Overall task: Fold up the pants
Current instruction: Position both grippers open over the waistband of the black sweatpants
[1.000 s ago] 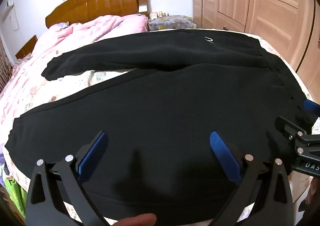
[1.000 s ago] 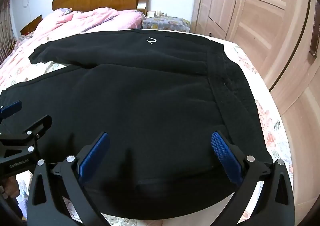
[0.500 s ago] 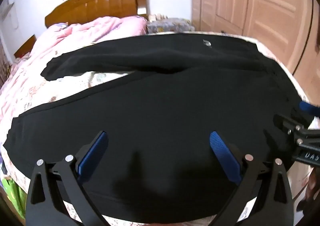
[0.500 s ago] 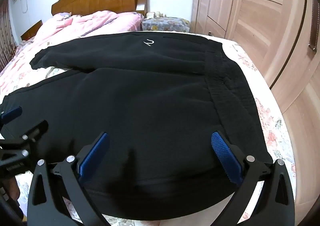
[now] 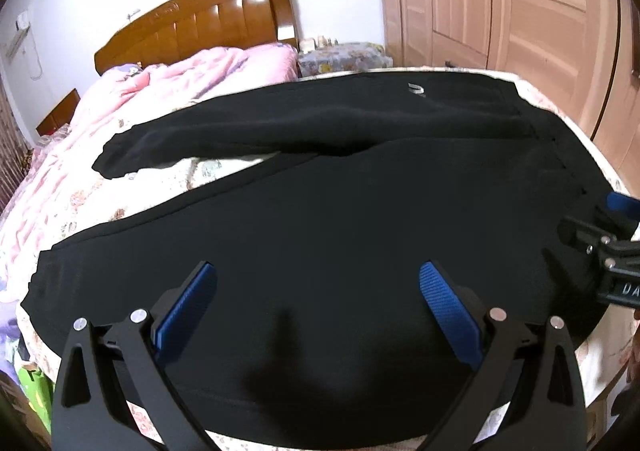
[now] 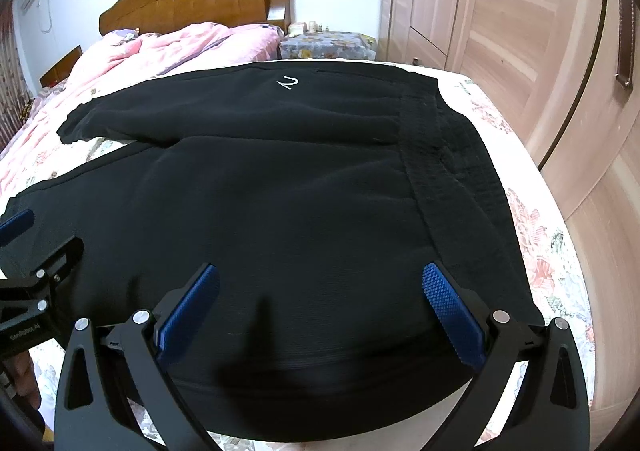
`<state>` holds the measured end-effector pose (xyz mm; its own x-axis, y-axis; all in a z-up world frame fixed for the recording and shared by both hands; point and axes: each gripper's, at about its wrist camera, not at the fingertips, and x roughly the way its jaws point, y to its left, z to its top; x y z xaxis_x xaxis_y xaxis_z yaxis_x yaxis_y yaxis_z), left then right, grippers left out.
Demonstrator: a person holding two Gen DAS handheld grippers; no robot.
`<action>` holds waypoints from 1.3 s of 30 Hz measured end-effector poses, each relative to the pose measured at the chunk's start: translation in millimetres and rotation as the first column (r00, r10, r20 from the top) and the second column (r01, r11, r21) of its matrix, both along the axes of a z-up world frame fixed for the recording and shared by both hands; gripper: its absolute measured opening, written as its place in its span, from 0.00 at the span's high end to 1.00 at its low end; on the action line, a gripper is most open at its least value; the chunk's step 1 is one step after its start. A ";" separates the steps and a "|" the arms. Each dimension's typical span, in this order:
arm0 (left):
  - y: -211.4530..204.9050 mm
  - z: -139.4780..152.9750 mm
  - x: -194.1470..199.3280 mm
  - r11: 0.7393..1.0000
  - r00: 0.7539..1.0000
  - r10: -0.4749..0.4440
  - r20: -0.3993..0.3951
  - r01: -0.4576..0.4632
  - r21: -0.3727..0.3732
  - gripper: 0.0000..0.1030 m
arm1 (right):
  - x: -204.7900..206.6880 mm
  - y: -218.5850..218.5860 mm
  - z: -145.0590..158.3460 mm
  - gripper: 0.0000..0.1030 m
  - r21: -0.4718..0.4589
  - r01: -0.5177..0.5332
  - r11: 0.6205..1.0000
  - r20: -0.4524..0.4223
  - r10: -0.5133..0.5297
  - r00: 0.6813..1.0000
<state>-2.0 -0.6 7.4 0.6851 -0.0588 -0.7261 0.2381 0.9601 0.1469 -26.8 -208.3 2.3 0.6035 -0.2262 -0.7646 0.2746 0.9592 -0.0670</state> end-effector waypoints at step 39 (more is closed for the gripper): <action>3.5 -13.1 -3.3 0.998 0.997 -0.050 -0.065 0.048 -0.029 0.01 | -0.2 -4.7 -6.8 0.04 0.002 0.006 1.000 -0.020 -0.006 1.000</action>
